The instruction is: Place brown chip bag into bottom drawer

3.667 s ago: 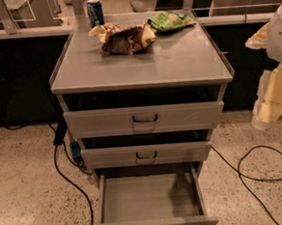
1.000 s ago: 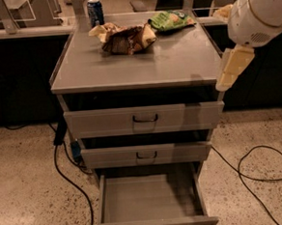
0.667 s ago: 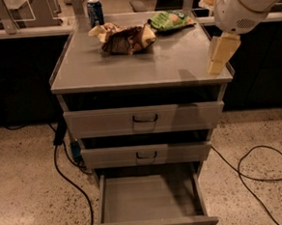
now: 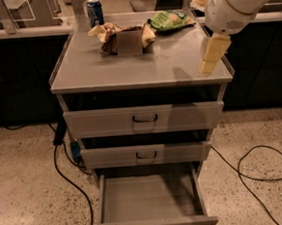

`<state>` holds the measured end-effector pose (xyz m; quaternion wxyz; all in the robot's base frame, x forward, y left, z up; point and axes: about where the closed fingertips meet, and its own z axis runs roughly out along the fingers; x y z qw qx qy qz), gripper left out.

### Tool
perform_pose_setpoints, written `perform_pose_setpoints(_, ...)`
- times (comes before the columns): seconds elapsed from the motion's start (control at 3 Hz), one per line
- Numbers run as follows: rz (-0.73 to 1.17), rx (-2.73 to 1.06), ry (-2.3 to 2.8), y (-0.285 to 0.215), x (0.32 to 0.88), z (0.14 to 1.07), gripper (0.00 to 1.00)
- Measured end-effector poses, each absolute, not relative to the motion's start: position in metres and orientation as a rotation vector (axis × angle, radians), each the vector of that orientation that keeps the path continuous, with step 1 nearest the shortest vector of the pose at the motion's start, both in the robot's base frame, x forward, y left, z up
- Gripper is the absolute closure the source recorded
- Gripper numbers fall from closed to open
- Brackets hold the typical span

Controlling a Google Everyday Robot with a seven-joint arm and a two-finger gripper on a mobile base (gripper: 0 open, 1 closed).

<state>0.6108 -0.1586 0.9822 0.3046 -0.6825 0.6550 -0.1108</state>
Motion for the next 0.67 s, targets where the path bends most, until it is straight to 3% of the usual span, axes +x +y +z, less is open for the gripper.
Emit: perform_pose_setpoints(0.67,-0.324,-1.880,1.577,-0.124,0.683,0.959,0.00)
